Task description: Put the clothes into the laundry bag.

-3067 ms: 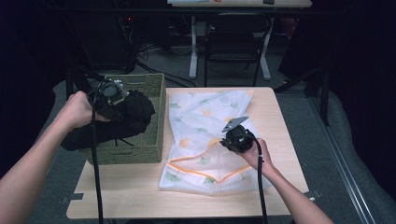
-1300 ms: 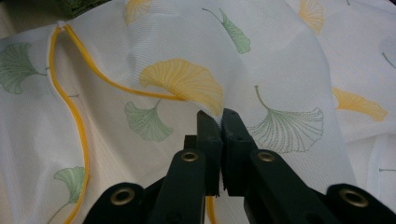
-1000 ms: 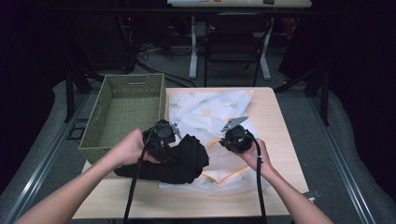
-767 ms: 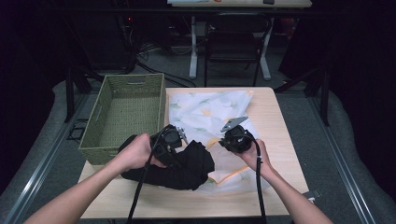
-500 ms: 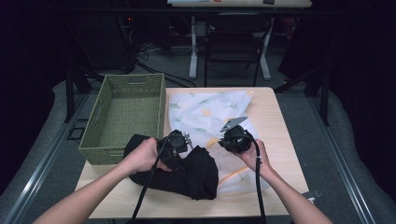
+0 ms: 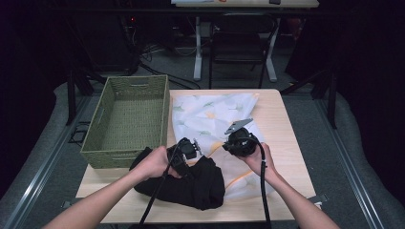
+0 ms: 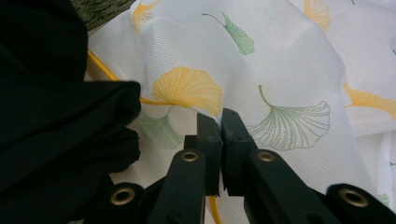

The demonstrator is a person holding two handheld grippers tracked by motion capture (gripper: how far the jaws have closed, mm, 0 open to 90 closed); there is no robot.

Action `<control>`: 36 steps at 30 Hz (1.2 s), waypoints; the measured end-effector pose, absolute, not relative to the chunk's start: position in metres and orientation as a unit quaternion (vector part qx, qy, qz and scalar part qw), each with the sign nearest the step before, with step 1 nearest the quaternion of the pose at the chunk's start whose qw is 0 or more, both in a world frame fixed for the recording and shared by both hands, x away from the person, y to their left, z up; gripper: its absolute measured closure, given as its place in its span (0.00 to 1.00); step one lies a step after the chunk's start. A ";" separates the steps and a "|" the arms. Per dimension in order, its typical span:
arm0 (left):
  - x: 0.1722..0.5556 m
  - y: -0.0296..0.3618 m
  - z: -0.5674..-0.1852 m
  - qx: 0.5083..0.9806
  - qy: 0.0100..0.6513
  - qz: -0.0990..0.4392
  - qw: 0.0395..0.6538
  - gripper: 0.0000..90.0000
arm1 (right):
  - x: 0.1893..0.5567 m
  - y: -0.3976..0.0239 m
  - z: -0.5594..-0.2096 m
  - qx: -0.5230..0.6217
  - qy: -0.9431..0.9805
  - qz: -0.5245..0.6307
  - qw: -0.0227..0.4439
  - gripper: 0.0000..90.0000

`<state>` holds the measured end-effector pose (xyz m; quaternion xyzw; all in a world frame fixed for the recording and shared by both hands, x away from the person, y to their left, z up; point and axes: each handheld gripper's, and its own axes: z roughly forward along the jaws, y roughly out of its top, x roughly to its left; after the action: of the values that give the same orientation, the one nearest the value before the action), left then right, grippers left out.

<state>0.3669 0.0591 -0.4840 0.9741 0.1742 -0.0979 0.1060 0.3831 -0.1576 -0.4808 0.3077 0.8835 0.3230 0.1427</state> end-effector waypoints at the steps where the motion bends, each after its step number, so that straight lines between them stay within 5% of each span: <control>1: 0.367 0.058 -0.488 0.974 0.175 -0.096 0.106 0.75 | 0.383 -0.158 -0.481 0.307 0.884 0.323 0.143 0.98; 20: 0.387 0.061 -0.479 0.942 0.283 -0.053 0.175 0.77 | 0.378 -0.161 -0.466 0.313 0.871 0.356 0.127 0.98; 26: 0.392 0.056 -0.499 0.946 0.274 -0.059 0.165 0.74 | 0.377 -0.160 -0.468 0.314 0.873 0.353 0.121 0.98; 28: 0.390 0.056 -0.503 0.948 0.264 -0.056 0.168 0.68 | 0.376 -0.159 -0.470 0.312 0.876 0.349 0.120 0.98; 36: 0.376 0.067 -0.482 0.965 0.208 0.001 0.162 0.21 | 0.376 -0.161 -0.470 0.311 0.876 0.348 0.120 0.98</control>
<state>0.3763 0.0674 -0.4819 0.9645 0.2081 0.0011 0.1624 0.3760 -0.1605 -0.4701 0.3108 0.8761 0.3484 0.1203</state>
